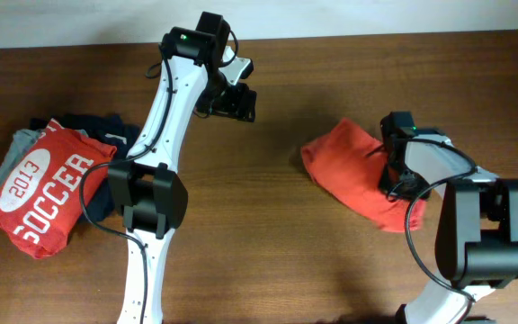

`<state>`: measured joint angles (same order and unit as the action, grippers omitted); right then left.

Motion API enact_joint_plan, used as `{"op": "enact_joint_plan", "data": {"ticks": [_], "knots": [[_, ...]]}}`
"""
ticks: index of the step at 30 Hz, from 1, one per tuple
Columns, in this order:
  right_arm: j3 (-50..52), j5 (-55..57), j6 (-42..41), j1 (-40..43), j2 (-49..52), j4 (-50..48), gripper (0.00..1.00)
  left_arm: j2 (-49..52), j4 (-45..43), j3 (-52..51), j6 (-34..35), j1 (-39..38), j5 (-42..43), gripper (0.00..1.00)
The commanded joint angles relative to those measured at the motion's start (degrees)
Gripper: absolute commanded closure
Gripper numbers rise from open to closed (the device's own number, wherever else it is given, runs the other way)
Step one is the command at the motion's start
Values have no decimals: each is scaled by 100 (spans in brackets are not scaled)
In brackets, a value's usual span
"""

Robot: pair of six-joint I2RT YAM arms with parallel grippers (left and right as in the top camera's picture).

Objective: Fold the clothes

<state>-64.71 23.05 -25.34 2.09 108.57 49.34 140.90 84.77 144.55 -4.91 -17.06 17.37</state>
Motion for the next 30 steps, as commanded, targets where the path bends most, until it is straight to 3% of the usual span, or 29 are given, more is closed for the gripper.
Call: {"op": "enact_joint_plan", "data": {"ticks": [1,5,10,18,23,30], "knots": [[-188,1244,72,52,120,-398,93,-229,-7,26,-33,-31,131,22],[-527,1226,282,57,120,-815,88,-227,-83,26,-33,-109,518,14],[-1228,1019,208,59,35,20,96,-214,-365,-24,-35,-317,876,5],[-2326,-1298,219,63,-393,1519,96,164,-778,-57,-33,-809,881,1],[-2299,-2776,216,184,-328,1746,94,693,-905,-57,-144,-1040,1303,1],[-1471,-2909,-55,407,-103,1266,96,1239,-1027,-57,-140,-1145,1635,1]]}}
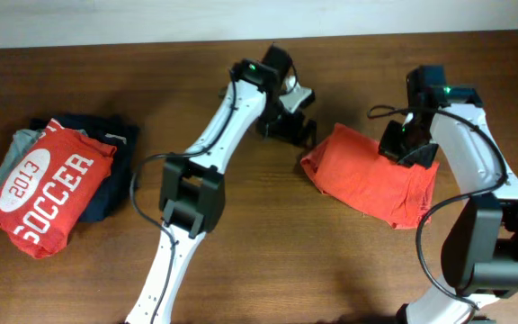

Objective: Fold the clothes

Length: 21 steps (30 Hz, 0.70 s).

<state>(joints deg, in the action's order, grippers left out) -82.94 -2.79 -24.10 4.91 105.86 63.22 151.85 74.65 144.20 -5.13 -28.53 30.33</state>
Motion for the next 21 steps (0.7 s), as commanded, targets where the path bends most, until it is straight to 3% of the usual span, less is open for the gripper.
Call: {"op": "enact_joint_plan", "data": {"ticks": [1,11,21], "knots": [[487,-339,-229,166,179,-234,96,168,-33,-22,-118,2,334,1],[1488,-525,-240,374,417,-1307,96,197,-184,-22,-120,-59,341,1],[1528,-516,-238,376,417,-1338,96,282,-345,-22,-149,-490,564,2]]}}
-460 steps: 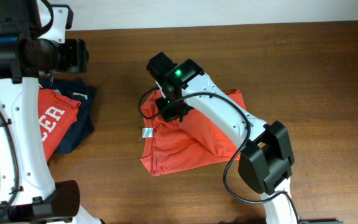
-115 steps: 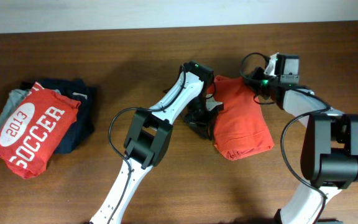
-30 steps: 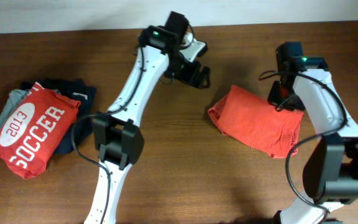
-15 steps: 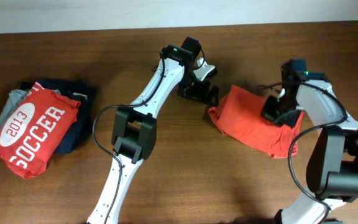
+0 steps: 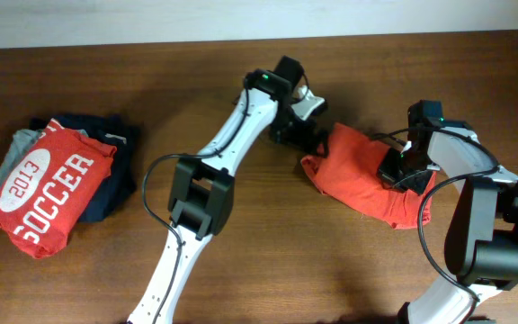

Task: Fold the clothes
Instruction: 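Grasp the bundle with both grippers and lift it leftward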

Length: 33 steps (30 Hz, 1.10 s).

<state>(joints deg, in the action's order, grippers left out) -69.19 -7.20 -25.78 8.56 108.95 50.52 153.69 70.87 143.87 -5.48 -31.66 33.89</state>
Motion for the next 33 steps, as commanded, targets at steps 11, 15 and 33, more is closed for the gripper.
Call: {"op": "enact_joint_plan", "data": {"ticks": [11,15,33], "knots": [[153,39,-66,11,109,-68,96,575,-50,11,46,-671,1032,7],[153,37,-66,9,109,-70,96,575,-280,11,48,-675,1309,7],[153,31,-66,9,109,26,96,575,-1051,11,247,-678,2997,79]]}}
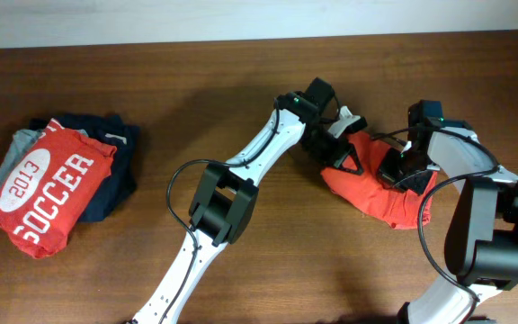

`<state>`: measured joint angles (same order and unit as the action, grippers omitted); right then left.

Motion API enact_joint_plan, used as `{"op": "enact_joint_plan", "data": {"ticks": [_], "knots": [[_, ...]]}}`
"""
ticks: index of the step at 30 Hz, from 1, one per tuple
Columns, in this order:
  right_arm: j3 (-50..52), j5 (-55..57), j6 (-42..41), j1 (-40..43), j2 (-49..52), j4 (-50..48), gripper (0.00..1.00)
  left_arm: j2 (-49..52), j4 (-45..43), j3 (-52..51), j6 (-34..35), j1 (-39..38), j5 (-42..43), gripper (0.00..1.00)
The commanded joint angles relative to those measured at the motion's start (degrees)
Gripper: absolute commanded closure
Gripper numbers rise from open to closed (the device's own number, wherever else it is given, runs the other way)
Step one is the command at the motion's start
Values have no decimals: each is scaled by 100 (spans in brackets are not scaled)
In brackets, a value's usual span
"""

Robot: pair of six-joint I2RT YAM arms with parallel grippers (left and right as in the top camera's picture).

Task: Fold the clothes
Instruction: 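Grasp the bundle with both grippers and lift it leftward, then carry the orange bundle with the left gripper over the left clothes stack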

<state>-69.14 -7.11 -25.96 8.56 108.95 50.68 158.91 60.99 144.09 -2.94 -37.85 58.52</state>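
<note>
An orange-red cloth [371,196] lies bunched on the wooden table [268,261] at the right. My left gripper [344,155] reaches across from the left and sits on the cloth's upper left edge, shut on a fold of it. Down on the cloth's upper right part is my right gripper [399,171]; its fingers are hidden under the wrist, so its state does not show.
At the far left lies a stack of folded clothes: a red soccer shirt [48,184] on top, a navy garment [115,166] under it and a grey one [3,166] at the left edge. The left arm spans the table's middle.
My left gripper has moved right, from the cloth's left corner onto its upper left part. The cloth's left edge has come right with it, leaving the cloth narrower. The right gripper has not moved.
At first my left gripper was far from the cloth at the back centre, my right one on the bunched cloth. Then the right one was at the cloth's top right, the cloth wider. Then both were down on the cloth, which is now drawn in from the left.
</note>
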Motion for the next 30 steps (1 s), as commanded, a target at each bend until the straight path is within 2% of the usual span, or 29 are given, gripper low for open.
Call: {"op": "enact_joint_plan", "data": {"ticks": [1,2,8,11,14,21,25,30], "knots": [[149,22,-48,9,109,28,96,52,-63,-11,-7,-63,533,90],[146,22,-48,9,109,39,96,52,-61,-11,-7,-63,535,100],[-225,-22,356,205,-15,702,96,39,22,7,-20,55,415,99],[-616,-79,588,455,-271,1172,96,-57,474,33,-243,334,-295,99],[-1058,-262,800,654,-577,1537,96,-284,975,42,-568,704,-590,99],[-1967,-284,861,717,-1064,1952,96,-1434,1589,57,-592,1558,-1989,99],[-2247,-289,861,717,-1121,2061,96,-2234,1735,57,-173,1998,-2702,99],[-2380,-352,859,717,-1121,2068,96,-3088,1453,57,614,2586,-3053,99]]}}
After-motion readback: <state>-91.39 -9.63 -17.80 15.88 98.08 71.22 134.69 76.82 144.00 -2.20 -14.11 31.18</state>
